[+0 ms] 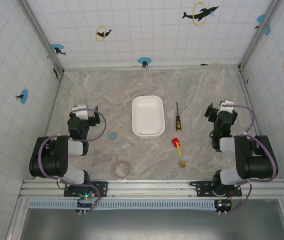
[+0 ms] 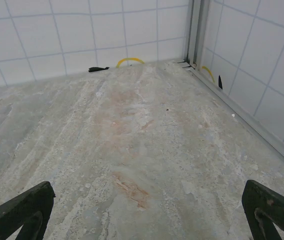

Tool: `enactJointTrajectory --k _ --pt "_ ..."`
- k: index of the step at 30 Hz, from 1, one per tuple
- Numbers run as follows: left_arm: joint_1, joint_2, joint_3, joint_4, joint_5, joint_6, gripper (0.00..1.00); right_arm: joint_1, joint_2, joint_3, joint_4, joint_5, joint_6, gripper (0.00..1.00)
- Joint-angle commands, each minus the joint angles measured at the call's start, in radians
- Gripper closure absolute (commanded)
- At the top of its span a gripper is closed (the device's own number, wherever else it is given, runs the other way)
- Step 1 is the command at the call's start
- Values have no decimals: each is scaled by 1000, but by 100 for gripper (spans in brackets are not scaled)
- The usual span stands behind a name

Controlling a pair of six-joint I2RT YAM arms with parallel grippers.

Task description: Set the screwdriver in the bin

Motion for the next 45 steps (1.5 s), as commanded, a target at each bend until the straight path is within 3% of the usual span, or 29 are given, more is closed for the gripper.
enactJointTrajectory --k 1,25,29,39,45 --pt "-3 9 0 36 -4 10 2 6 8 -5 46 13 -4 1" --pt "-4 6 -4 38 -5 11 2 6 7 -8 48 14 -4 1" --pt "-4 -24 35 -54 -3 13 2 7 -4 3 26 23 -5 1" --pt "-35 -218 138 -382 73 32 2 37 -208 165 -431 19 -6 0" --pt "-67 -328 210 -579 150 -110 3 83 -248 409 -927 -168 74 1"
